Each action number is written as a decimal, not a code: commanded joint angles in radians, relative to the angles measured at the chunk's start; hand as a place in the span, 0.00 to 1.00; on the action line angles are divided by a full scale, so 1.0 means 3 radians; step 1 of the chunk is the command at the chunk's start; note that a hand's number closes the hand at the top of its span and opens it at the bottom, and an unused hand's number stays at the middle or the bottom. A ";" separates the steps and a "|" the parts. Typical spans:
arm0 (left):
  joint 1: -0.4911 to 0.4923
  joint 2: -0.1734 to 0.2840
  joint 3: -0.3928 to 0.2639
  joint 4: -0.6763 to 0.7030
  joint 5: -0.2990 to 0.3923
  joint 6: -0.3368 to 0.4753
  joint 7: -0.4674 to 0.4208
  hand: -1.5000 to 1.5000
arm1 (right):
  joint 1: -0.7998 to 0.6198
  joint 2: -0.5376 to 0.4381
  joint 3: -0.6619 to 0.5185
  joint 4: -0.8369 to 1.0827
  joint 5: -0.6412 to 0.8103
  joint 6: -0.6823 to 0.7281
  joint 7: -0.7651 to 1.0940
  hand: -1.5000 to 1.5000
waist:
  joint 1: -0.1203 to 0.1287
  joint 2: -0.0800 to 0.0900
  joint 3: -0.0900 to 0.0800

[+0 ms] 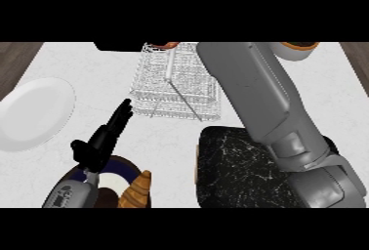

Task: Pick the squash from the tray and place it in the tiered basket

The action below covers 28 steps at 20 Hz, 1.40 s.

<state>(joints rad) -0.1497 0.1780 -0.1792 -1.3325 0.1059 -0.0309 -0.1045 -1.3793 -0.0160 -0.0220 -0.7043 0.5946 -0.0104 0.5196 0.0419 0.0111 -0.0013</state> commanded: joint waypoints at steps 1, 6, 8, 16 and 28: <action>0.0118 0.0047 -0.0013 -0.0083 -0.0048 -0.0053 -0.0077 0.50 | -0.0183 0.0051 -0.0027 0.0504 -0.0084 -0.0232 -0.0300 1.00 | 0.0022 0.0003 0.0000; 0.0060 0.0076 0.0026 -0.0186 0.0046 -0.0141 0.0113 0.50 | -0.0367 0.0052 -0.0024 0.0896 -0.0495 -0.0361 -0.0418 1.00 | 0.0110 0.0017 0.0000; -0.0050 -0.0056 -0.0057 -0.0044 -0.0079 -0.0046 0.0058 0.50 | -0.0330 0.0053 0.0090 0.0950 -0.0777 -0.0487 -0.0442 1.00 | 0.0112 0.0015 -0.0001; -0.0147 -0.0057 0.0017 0.0126 -0.0076 -0.0079 -0.0007 0.50 | -0.0491 0.0053 -0.0322 0.1278 -0.1564 -0.0371 0.0029 0.00 | 0.0123 0.0013 -0.0002; 0.0116 -0.0005 0.0097 -0.0014 -0.0100 -0.0039 -0.0071 0.50 | -0.0494 -0.0127 -0.0184 0.1226 -0.1325 -0.1691 -0.0226 0.00 | -0.0058 -0.0029 0.0000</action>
<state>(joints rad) -0.1583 0.1671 -0.1511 -1.3193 0.0829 -0.0428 -0.1020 -1.5383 -0.0218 -0.1022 -0.3370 0.1391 -0.3727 0.4602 0.0350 0.0064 -0.0014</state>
